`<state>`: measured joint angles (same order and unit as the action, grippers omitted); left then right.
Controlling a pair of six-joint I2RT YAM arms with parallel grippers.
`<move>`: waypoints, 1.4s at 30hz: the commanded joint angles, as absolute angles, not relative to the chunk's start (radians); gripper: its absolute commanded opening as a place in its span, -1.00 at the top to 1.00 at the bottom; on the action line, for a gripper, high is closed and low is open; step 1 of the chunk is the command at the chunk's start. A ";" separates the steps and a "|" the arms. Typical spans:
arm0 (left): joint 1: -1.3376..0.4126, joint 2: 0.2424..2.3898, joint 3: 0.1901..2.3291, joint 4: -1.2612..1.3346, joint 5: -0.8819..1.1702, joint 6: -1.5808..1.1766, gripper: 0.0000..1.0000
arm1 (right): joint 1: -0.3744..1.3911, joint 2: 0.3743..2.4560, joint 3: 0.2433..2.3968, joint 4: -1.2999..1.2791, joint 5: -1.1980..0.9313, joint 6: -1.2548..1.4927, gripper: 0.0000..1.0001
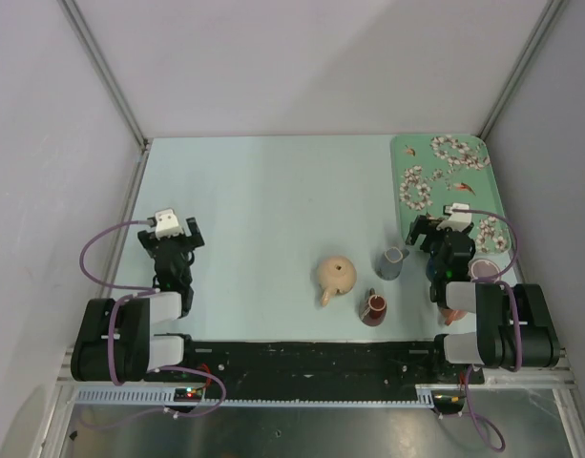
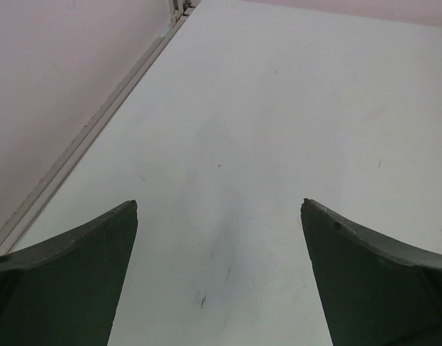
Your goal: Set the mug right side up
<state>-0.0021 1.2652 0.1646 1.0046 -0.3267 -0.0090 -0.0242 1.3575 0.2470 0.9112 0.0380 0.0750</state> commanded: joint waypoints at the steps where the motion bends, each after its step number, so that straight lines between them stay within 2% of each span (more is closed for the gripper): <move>1: -0.009 1.260 0.181 1.085 -0.360 -0.022 -0.97 | -0.012 1.300 0.292 0.864 0.116 0.074 -0.99; 8: -0.009 1.261 0.182 1.086 -0.357 -0.023 -0.97 | 0.054 1.093 0.528 0.381 0.135 0.112 -1.00; 12: -0.006 1.253 0.195 1.062 -0.310 -0.009 -0.97 | 0.243 1.035 0.699 0.104 0.245 0.130 -1.00; 15: -0.005 1.221 0.229 0.986 -0.271 -0.002 -0.97 | 0.417 1.067 0.828 -0.180 0.353 0.216 -0.99; 17: -0.005 1.200 0.305 0.831 -0.262 -0.002 -0.97 | 0.542 1.120 0.908 -0.341 0.434 0.284 -0.99; 20: -0.005 1.206 0.531 0.444 -0.201 0.065 -0.97 | 0.721 1.230 1.027 -0.600 0.584 0.438 -1.00; 23: -0.005 1.218 0.709 0.136 -0.127 0.092 -0.97 | 0.852 1.328 1.130 -0.823 0.645 0.617 -1.00; 27: -0.005 1.227 0.892 -0.142 -0.066 0.091 -0.97 | 1.027 1.474 1.266 -1.078 0.672 0.863 -1.00; 30: -0.005 1.226 0.962 -0.250 -0.085 0.094 -0.97 | 1.125 1.573 1.357 -1.255 0.671 1.019 -1.00; 32: -0.005 1.228 0.994 -0.290 -0.103 0.099 -0.97 | 1.168 1.633 1.399 -1.316 0.646 1.080 -1.00; 37: -0.005 1.232 1.026 -0.326 -0.109 0.091 -0.97 | 1.202 1.752 1.414 -1.261 0.589 1.092 -1.00; 42: -0.005 1.232 1.025 -0.331 -0.068 0.066 -0.97 | 1.181 1.840 1.412 -1.230 0.608 1.074 -0.82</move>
